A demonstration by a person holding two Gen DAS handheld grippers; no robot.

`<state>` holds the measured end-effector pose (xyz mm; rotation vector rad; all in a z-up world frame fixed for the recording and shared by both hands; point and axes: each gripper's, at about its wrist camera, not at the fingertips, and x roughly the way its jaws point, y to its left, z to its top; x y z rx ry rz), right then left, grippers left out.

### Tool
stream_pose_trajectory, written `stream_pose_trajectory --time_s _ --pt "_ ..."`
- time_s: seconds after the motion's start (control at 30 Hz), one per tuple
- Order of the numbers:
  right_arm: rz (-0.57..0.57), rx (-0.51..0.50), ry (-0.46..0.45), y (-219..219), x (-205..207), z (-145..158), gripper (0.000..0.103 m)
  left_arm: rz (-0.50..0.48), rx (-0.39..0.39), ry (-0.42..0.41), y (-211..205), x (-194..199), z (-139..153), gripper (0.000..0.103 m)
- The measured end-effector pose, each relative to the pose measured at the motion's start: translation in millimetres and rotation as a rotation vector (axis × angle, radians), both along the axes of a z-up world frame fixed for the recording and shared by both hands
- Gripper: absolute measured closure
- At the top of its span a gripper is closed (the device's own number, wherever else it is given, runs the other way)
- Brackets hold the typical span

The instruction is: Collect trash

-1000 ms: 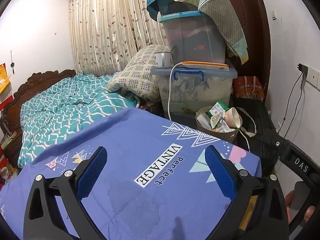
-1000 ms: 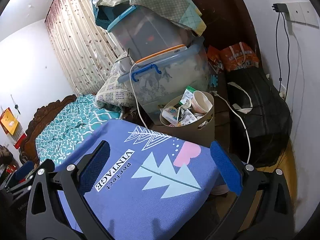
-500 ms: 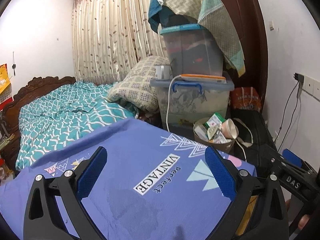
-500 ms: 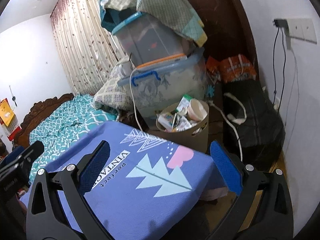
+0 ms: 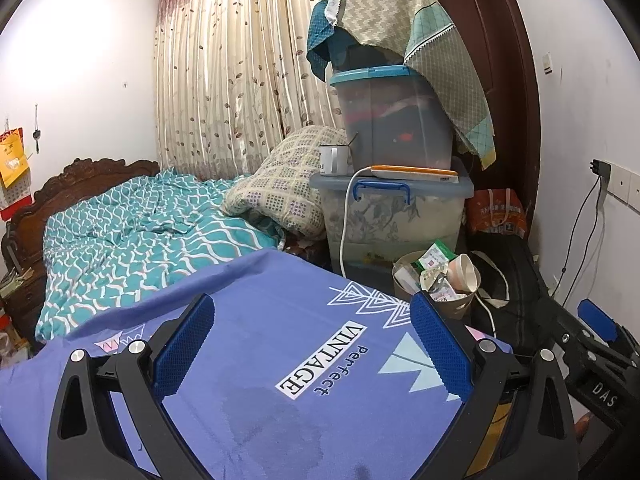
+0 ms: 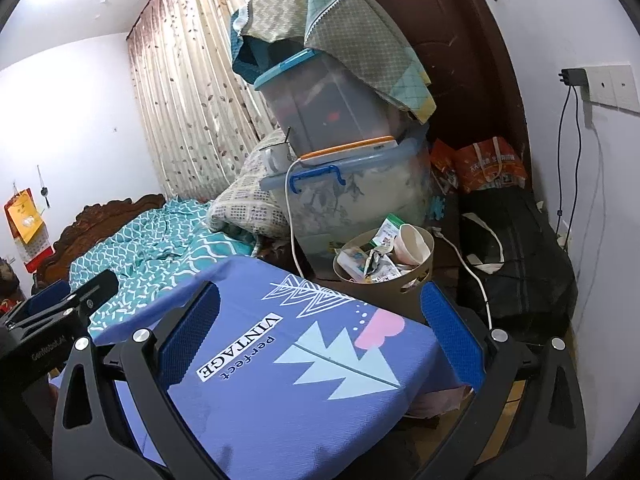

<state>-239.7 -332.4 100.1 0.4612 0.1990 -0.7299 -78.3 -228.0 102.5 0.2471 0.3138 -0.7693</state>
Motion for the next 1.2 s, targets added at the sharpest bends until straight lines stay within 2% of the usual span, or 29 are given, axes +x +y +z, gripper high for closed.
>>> stream_pose_trajectory --time_s 0.8,1.2 --pt "0.002 0.001 -0.002 0.8 -0.2 -1.3 0.004 -0.001 -0.010 -0.010 5.8 -4.2 3.2 0.008" --pt "0.004 0.019 0.001 -1.9 1.2 -5.2 0.004 -0.007 0.027 0.000 0.6 -2.6 -2.6 0.008"
